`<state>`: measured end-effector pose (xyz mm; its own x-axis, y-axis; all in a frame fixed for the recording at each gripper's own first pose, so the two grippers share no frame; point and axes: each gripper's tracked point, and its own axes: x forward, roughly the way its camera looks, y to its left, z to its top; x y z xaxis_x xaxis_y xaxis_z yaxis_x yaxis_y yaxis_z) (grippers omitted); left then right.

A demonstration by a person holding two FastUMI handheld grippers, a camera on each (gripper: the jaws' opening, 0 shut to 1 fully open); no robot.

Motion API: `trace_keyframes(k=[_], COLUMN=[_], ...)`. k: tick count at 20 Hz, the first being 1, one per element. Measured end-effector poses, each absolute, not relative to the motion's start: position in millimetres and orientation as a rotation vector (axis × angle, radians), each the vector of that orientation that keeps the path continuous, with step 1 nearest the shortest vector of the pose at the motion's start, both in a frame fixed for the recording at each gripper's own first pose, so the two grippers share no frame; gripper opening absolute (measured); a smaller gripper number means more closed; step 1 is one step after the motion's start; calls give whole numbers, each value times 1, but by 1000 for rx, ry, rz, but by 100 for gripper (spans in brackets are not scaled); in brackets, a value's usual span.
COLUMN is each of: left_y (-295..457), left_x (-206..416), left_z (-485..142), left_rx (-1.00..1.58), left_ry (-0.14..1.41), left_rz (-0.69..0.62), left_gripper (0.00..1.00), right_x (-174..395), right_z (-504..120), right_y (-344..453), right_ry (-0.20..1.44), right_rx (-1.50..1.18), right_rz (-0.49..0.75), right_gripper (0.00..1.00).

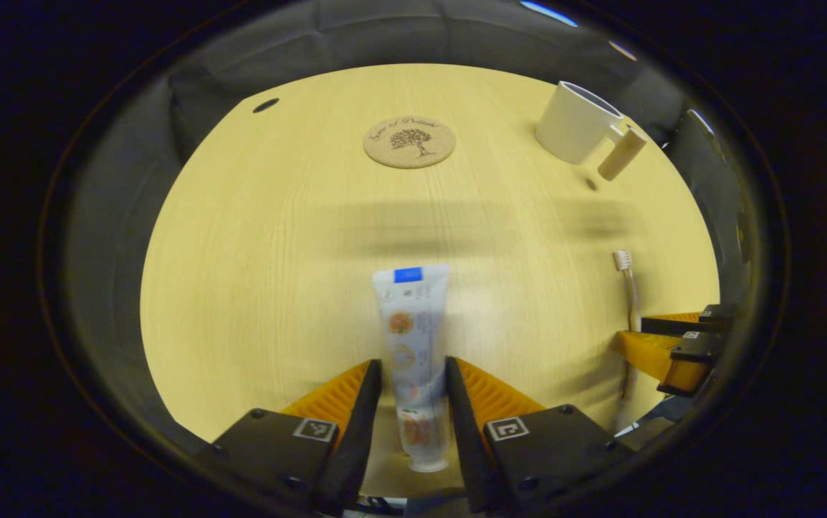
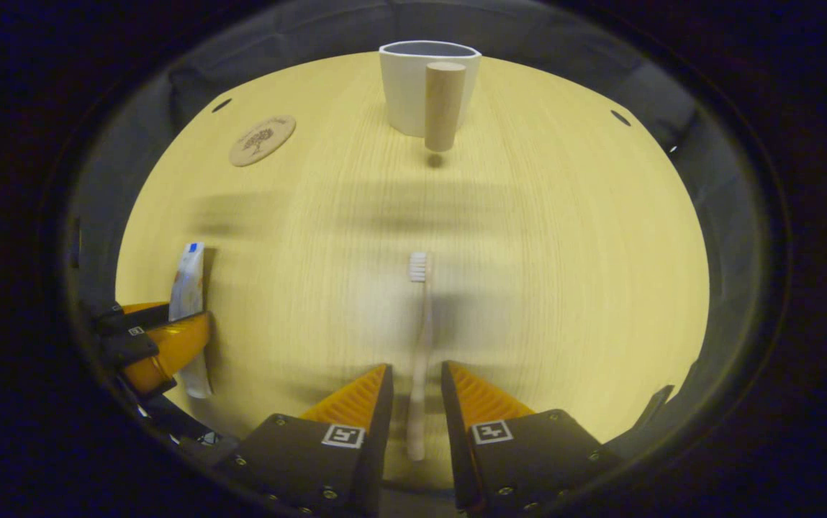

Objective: Put the toothbrush and toothpaste on the desktop into the cup, then pick up the cup and place it on the coaster on the desktop.

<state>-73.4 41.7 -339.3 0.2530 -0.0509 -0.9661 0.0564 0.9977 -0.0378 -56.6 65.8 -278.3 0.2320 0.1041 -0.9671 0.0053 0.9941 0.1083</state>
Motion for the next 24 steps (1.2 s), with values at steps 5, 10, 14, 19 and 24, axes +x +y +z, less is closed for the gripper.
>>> trace_keyframes(k=[5, 10, 14, 19, 24], left_y=[42, 43, 43, 47, 44], left_x=[-74, -69, -69, -58, -33], left_z=[-338, -336, -330, -312, -277], left_rx=[15, -9, -43, -54, -76], left_ry=[1305, 1268, 1230, 1163, 1036], left_rz=[-84, -79, -85, -72, -72], left_gripper=[41, 27, 27, 25, 25], right_x=[-58, -57, -51, -45, -21], right_z=[-273, -278, -270, -247, -206], right_y=[61, 67, 61, 64, 69], right_ry=[1320, 1294, 1262, 1172, 1002], right_rx=[84, 168, 228, 288, 315], right_rz=[81, 98, 99, 123, 145], right_gripper=[12, 4, 3, 3, 3])
